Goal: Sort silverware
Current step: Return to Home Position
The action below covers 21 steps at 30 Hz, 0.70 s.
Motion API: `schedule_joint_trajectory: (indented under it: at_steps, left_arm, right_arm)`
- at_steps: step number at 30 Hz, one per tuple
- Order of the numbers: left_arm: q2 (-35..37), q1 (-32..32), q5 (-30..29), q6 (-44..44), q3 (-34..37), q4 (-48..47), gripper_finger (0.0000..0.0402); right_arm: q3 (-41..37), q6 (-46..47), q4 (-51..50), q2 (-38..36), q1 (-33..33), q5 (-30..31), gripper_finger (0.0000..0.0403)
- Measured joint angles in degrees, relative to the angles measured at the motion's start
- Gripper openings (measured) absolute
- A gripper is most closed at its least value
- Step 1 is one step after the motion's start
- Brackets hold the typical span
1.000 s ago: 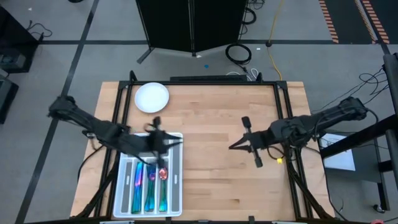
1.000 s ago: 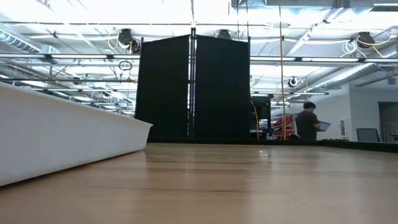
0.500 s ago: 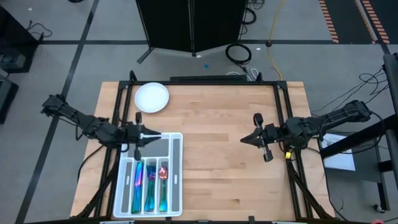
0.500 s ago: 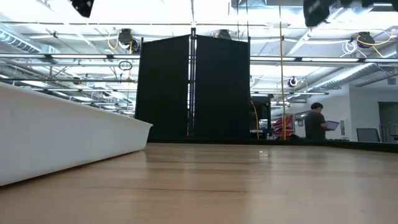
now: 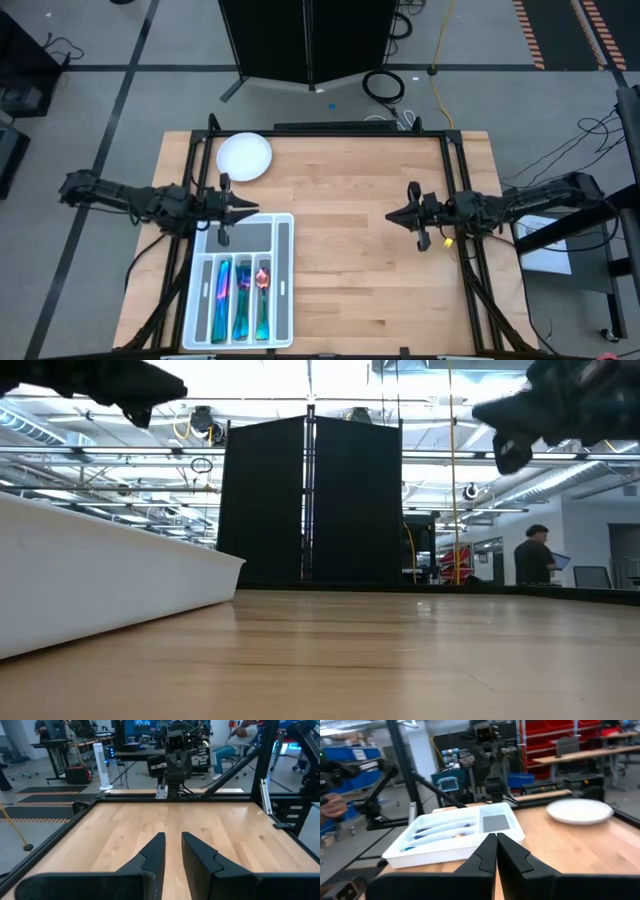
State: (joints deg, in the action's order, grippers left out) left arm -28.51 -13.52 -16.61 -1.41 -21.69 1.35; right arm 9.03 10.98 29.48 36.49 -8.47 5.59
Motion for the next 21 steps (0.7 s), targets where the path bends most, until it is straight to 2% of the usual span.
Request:
schedule_joint_trajectory:
  at_steps: [2, 9, 16, 21]
  left_arm:
    - [0.8, 2.3, 2.2, 0.0, 1.2, 0.7, 0.0066]
    - [4.6, 9.3, 7.8, 2.4, 5.3, 1.0, 0.0066]
    - [14.0, 13.4, 8.5, 4.1, 6.2, -5.5, 0.0066]
    - [20.4, 13.9, 8.5, 6.9, 6.2, -12.2, 0.0066]
  right_arm:
    - [-1.4, 1.0, -0.2, -0.9, 1.5, -0.2, 0.0000]
    - [-3.2, 1.6, -1.1, -3.0, 7.2, -8.5, 0.0000]
    - [-3.2, 1.6, -9.2, -7.0, 12.1, -8.9, 0.0000]
    - [-3.2, 0.6, -12.4, -9.0, 13.9, -8.7, 0.0000]
